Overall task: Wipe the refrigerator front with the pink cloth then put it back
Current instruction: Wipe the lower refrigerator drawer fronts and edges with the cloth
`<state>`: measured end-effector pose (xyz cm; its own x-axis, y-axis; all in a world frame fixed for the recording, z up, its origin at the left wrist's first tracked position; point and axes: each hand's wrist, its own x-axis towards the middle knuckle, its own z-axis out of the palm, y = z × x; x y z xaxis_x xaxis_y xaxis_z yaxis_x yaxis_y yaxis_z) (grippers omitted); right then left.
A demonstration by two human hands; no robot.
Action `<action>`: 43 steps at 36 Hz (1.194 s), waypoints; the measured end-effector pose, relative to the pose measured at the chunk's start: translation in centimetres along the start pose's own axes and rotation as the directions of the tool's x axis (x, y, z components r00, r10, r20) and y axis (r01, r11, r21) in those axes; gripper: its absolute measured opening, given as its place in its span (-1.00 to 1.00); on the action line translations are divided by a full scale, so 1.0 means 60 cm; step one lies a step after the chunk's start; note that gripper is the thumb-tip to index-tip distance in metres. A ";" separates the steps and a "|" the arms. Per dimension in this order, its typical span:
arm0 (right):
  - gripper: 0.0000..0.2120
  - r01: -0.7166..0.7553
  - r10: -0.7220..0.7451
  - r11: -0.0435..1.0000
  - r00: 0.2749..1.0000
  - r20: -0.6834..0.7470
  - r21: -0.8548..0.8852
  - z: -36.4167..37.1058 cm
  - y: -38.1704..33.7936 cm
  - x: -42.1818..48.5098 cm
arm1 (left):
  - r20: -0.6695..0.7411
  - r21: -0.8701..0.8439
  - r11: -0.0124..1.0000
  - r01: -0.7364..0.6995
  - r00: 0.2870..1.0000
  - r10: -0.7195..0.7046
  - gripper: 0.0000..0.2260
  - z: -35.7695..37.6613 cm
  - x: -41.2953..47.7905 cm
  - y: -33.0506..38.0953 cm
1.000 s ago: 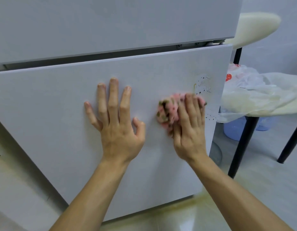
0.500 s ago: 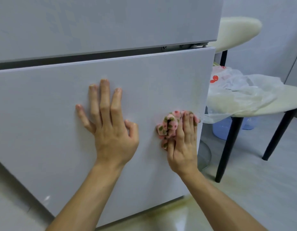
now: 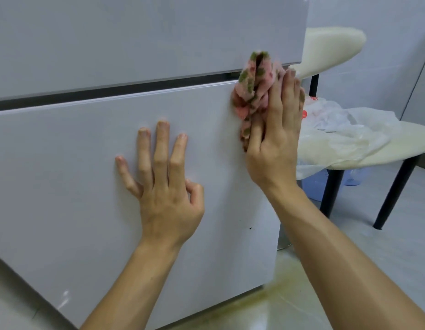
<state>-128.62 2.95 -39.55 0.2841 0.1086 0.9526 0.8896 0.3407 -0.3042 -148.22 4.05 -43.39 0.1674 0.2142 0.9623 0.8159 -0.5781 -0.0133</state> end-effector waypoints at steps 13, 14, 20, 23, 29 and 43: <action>-0.24 -0.103 0.129 0.986 0.970 0.205 -0.131 -0.031 0.062 -0.238 | 0.004 -0.001 1.000 0.024 1.000 -0.024 -0.27 0.000 0.000 0.005; -0.23 -0.111 0.133 0.988 0.968 0.212 -0.111 -0.031 0.058 -0.231 | 0.009 -0.001 1.000 0.025 1.000 -0.025 -0.26 0.000 0.000 0.004; -0.26 -0.166 0.165 0.986 0.977 0.135 -0.007 -0.019 0.039 -0.143 | 0.025 -0.010 1.000 0.012 1.000 -0.012 -0.26 -0.004 0.000 -0.002; -0.35 -0.146 0.140 0.988 0.984 0.109 0.050 -0.016 0.022 -0.049 | 0.042 -0.019 1.000 0.001 0.999 0.000 -0.27 -0.008 -0.001 -0.005; -0.40 -0.152 0.150 0.987 0.987 0.051 0.045 -0.013 -0.002 0.022 | 0.063 -0.019 0.999 -0.031 0.998 0.032 -0.29 -0.010 -0.003 -0.018; -0.45 0.084 -0.098 0.993 0.979 0.178 0.087 0.062 -0.148 -0.064 | -0.092 -0.024 0.997 0.077 0.993 -0.079 -0.38 -0.023 0.021 -0.051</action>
<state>-138.94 2.96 -40.51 0.1272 0.2388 0.9627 0.8760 0.4282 -0.2219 -151.30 5.00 -41.74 0.0506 0.1858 0.9813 0.8128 -0.5786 0.0677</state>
